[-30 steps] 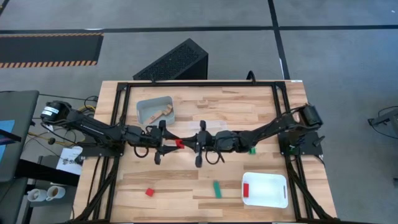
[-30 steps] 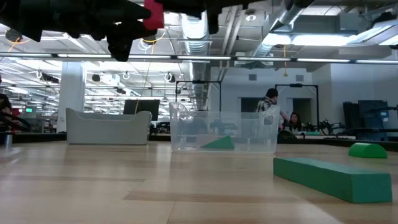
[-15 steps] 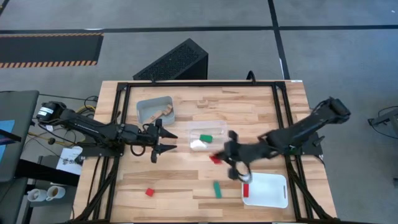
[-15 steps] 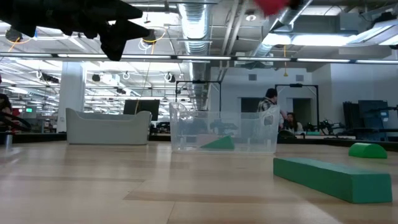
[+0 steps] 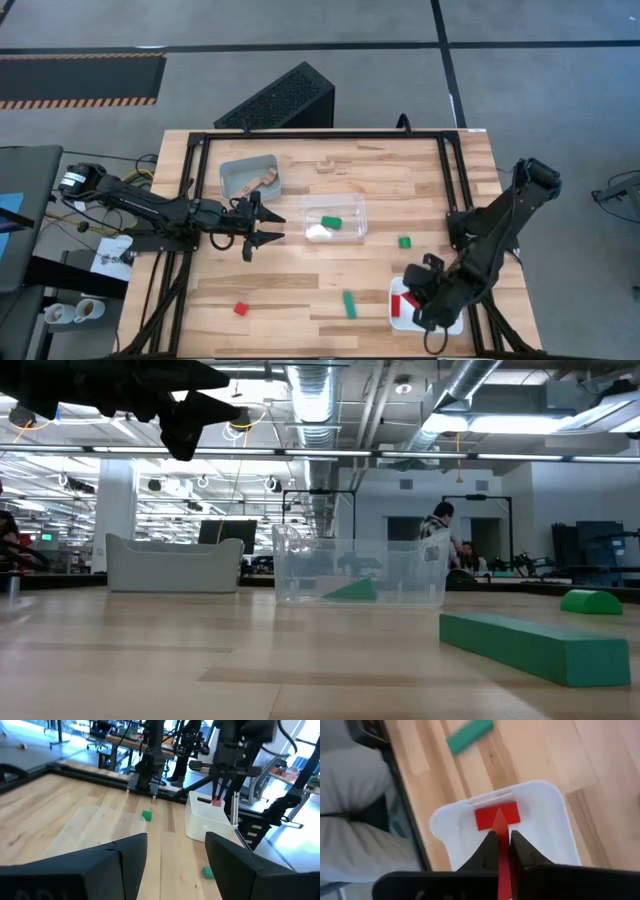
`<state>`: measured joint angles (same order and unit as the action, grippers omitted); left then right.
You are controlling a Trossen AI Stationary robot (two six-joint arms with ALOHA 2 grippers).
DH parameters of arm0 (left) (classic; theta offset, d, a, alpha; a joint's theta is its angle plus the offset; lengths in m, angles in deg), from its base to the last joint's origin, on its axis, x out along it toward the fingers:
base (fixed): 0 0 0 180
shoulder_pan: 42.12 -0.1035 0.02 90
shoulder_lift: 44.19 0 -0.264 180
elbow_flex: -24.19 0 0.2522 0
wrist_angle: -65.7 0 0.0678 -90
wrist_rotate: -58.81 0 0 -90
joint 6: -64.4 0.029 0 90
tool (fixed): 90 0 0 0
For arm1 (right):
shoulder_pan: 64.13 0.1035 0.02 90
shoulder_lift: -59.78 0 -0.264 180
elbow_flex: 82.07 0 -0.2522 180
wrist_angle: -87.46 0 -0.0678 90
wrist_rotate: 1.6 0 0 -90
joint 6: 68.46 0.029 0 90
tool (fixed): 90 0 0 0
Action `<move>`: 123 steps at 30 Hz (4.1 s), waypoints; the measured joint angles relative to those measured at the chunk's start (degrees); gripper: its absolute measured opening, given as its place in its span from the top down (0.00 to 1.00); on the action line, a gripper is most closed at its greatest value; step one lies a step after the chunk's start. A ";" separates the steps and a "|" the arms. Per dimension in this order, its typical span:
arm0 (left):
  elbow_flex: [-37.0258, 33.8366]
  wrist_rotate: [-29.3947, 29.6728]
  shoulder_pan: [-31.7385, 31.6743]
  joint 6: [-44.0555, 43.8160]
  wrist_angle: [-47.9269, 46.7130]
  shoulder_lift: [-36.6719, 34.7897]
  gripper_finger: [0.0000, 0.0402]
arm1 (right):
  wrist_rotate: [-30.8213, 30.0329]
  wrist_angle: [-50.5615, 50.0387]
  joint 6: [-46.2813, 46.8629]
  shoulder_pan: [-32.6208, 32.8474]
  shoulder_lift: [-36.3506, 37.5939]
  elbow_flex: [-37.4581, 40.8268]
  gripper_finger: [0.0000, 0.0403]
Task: Sort & place blocks by color
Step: Put the top red block into the white bin, then put the top green block into the transparent bin, then put the brown block into the gray bin
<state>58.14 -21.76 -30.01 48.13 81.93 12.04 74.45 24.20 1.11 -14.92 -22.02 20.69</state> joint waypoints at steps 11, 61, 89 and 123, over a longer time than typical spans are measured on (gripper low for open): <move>0.00 0.02 0.74 -0.65 -1.49 0.00 0.54 | 12.14 -0.11 -1.58 -3.58 -8.14 0.02 0.64; -0.04 0.34 0.71 2.08 -3.35 0.01 0.54 | 10.09 -1.66 -31.37 -37.30 5.65 22.47 0.25; -0.04 0.48 0.71 2.20 -3.61 0.02 0.54 | 12.71 3.84 -46.20 -43.05 -1.84 20.90 0.72; 1.11 5.64 -0.20 3.56 -12.15 -0.13 0.54 | 9.57 24.46 -65.13 -57.00 -10.30 -0.78 0.36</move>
<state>59.25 -16.12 -30.21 51.69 69.78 11.91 84.03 48.66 -64.02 -71.92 -32.32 19.91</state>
